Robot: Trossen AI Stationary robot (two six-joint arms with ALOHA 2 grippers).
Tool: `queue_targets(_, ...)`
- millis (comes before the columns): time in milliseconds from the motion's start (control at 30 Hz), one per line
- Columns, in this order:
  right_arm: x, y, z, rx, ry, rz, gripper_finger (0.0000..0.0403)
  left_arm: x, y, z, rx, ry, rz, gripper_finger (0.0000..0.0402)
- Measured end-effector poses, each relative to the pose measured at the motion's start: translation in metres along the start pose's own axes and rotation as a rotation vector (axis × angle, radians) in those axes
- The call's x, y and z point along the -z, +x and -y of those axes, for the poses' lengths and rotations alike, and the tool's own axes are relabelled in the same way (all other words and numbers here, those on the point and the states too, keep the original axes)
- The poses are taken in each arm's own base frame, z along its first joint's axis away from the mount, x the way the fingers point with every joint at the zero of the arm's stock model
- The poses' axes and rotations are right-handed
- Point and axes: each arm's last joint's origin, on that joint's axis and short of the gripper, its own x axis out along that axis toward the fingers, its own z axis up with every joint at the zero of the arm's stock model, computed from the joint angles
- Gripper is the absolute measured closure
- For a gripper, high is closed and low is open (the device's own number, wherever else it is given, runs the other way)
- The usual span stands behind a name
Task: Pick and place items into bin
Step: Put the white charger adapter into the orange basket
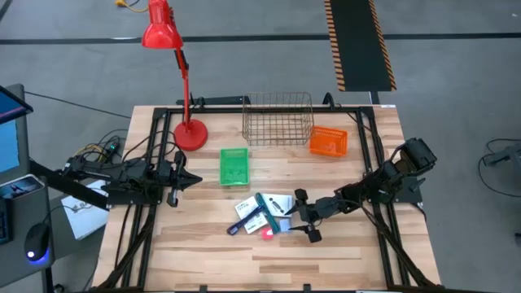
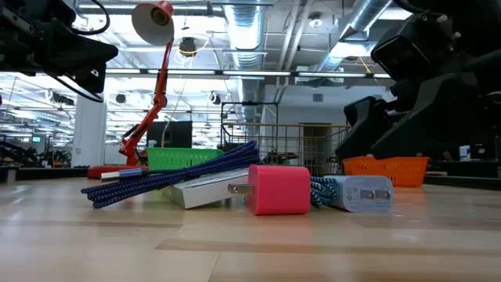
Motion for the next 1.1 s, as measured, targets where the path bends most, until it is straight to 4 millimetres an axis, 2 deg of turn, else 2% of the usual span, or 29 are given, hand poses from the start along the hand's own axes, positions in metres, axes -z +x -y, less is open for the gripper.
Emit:
queue_targets(267, 0.0005, -0.0011, -0.0086, -0.025, -0.015, -0.001, 0.0158, 0.0, 0.0, 0.0, 0.0, 0.0, 0.0, 0.0401)
queue_targets(1100, 0.0005, -0.0011, -0.0068, 0.028, 0.047, 0.0, 0.0158, 0.0, 0.0, 0.0, 0.0, 0.0, 0.0, 0.0401)
